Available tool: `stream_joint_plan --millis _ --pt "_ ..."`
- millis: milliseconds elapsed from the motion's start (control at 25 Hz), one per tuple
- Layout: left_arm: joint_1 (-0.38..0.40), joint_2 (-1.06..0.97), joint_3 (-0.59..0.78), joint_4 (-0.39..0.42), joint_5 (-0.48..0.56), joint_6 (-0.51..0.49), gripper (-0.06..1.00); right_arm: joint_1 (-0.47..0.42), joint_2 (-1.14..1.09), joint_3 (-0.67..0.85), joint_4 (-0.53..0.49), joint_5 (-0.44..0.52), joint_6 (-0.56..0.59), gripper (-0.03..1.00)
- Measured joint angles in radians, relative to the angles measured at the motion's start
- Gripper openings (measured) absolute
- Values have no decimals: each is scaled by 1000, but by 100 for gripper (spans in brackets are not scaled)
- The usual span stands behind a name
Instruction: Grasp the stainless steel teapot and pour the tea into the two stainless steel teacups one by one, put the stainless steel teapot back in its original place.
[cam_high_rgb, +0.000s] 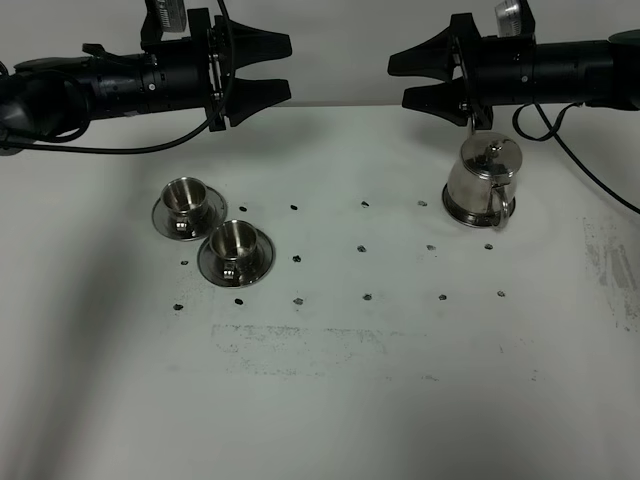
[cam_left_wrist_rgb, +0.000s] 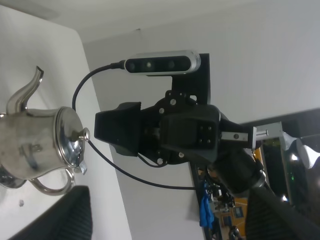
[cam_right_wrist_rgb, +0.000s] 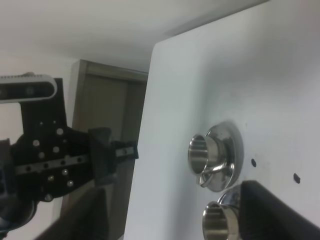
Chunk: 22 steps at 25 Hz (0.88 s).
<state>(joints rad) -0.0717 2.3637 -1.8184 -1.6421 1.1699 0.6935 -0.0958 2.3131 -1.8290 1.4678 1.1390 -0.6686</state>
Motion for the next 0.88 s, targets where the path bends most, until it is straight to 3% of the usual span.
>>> stream_joint_plan --millis 400,520,640,880 --pt "0 0 -7 0 0 -1 63 0 0 0 0 0 -2 57" --pt "0 0 -50 43 -9 -3 61 -1 1 -22 -27 0 -14 57" --pt "0 -19 -148 202 -41 -45 56 -7 1 -126 -171 0 3 57" --pt "-14 -92 -346 772 -120 -324 52 21 1 -396 -744 0 228 54"
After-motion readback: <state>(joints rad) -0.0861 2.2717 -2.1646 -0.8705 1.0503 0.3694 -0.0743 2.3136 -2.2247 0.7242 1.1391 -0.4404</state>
